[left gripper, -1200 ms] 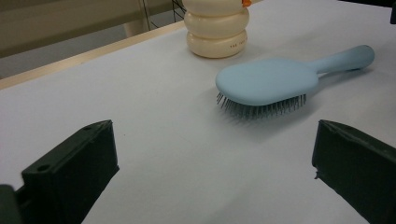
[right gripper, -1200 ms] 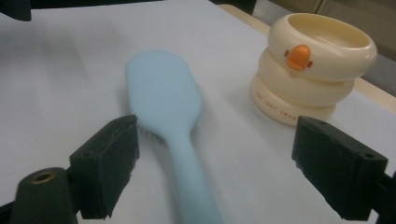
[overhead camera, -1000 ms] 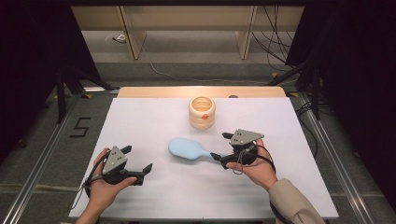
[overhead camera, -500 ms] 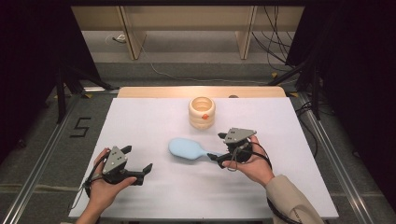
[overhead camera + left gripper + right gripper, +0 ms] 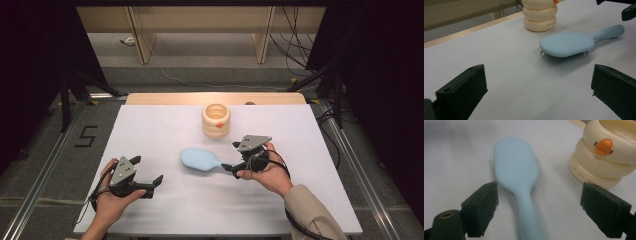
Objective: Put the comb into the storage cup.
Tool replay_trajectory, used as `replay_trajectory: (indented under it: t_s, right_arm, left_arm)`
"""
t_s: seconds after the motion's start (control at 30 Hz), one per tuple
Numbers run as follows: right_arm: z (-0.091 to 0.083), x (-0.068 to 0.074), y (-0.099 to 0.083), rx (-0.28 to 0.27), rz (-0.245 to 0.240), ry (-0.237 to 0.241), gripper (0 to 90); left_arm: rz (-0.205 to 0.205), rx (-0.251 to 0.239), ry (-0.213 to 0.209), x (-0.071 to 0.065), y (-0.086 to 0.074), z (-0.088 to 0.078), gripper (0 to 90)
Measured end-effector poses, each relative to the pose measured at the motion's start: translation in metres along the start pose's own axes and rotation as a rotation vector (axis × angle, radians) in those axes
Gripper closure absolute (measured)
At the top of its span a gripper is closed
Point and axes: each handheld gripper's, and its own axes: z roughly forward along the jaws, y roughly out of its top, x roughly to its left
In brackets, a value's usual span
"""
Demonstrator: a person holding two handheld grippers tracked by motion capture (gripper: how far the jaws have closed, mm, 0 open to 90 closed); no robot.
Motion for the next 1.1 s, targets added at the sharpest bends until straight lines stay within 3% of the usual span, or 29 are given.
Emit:
replay_trajectory:
  t_s: [1.1]
  right_arm:
    - [0.027, 0.000, 0.015, 0.256, -0.052, 0.078, 16.1]
  left_arm:
    - [0.003, 0.001, -0.001, 0.000, 0.000, 0.000, 0.0]
